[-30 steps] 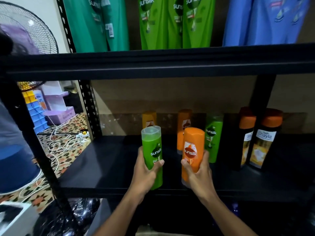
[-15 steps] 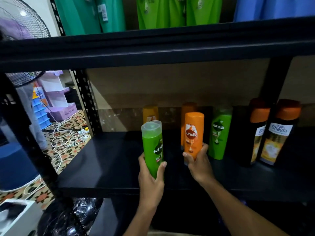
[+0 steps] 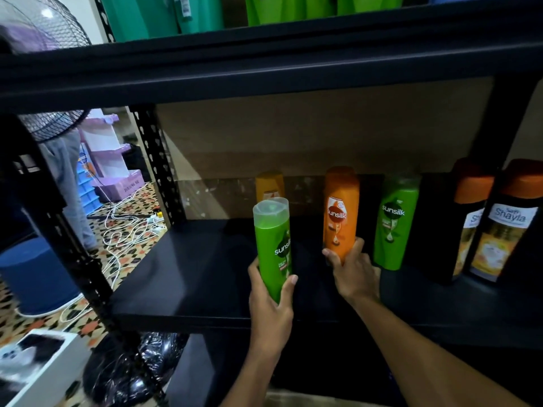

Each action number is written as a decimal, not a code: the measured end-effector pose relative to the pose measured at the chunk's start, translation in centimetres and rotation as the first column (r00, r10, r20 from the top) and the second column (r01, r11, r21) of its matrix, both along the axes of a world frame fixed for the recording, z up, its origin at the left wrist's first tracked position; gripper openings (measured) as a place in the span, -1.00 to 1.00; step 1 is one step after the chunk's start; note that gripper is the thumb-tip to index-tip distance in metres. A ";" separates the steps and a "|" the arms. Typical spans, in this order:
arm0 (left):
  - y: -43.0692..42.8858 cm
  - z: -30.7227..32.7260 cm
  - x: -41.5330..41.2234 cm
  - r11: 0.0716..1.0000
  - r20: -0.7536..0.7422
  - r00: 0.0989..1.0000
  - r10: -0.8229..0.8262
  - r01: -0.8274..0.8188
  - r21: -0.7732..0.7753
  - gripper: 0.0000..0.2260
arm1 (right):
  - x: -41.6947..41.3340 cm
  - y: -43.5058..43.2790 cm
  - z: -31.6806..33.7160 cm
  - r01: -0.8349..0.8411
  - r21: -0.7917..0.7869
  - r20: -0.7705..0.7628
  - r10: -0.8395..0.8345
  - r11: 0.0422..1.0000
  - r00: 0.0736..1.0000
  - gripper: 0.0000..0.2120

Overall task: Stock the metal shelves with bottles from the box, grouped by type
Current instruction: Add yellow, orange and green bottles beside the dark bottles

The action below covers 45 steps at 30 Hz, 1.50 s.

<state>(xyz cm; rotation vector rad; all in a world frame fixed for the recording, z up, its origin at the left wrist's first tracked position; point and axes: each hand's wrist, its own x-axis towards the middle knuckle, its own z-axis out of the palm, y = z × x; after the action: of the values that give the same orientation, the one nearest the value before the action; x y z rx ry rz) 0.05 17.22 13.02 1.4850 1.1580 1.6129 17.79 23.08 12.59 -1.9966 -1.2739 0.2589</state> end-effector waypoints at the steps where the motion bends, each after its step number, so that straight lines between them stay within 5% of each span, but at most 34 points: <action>1: 0.0 0.0 0.0 1.000 0.000 1.000 -0.003 0.003 0.000 -0.53 | 0.0 0.0 0.0 0.006 -0.002 0.008 -0.006 1.000 1.000 -0.37; 9: 0.7 -1.0 -0.1 1.000 -0.021 1.000 0.005 -0.005 -0.027 -0.55 | -0.1 0.2 -0.1 0.007 -0.033 0.081 -0.004 0.999 0.997 -0.34; 15: 0.2 -1.0 0.2 0.999 -0.066 0.998 -0.023 0.021 -0.026 -0.58 | 0.5 -1.9 -1.2 -0.070 -0.021 0.087 0.072 0.997 0.994 -0.11; 18: -0.4 -0.8 1.3 0.998 -0.085 0.994 -0.063 0.060 -0.033 -0.59 | 1.6 -4.7 -1.7 -0.118 -0.006 0.148 0.118 0.993 0.982 -0.25; 24: -1.7 -0.5 5.8 0.986 -0.108 0.982 -0.153 0.144 -0.082 -0.55 | 6.9 -11.0 -1.9 -0.150 -0.083 0.501 0.171 0.985 0.848 -0.58; 34: -1.7 0.0 13.5 0.915 -0.100 0.921 -0.377 0.353 -0.194 -0.43 | 10.6 -14.5 0.2 -0.050 -0.248 0.475 0.167 0.968 0.864 0.04; 39: -0.5 -0.2 16.8 0.885 -0.156 0.890 -0.428 0.378 -0.272 -0.58 | 11.6 -14.5 -0.5 -0.065 -0.274 0.347 0.161 0.960 0.924 -0.03; 45: 1.4 -0.5 18.1 0.921 -0.342 0.865 -0.367 0.285 -0.267 -0.48 | 12.2 -13.9 -0.8 -0.115 -0.288 0.277 0.198 0.951 0.940 -0.23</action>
<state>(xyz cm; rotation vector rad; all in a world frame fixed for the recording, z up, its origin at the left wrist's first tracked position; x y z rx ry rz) 18.13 18.65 12.52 1.7950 1.1593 0.9612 30.01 9.13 11.83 -2.2278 -1.6745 0.2156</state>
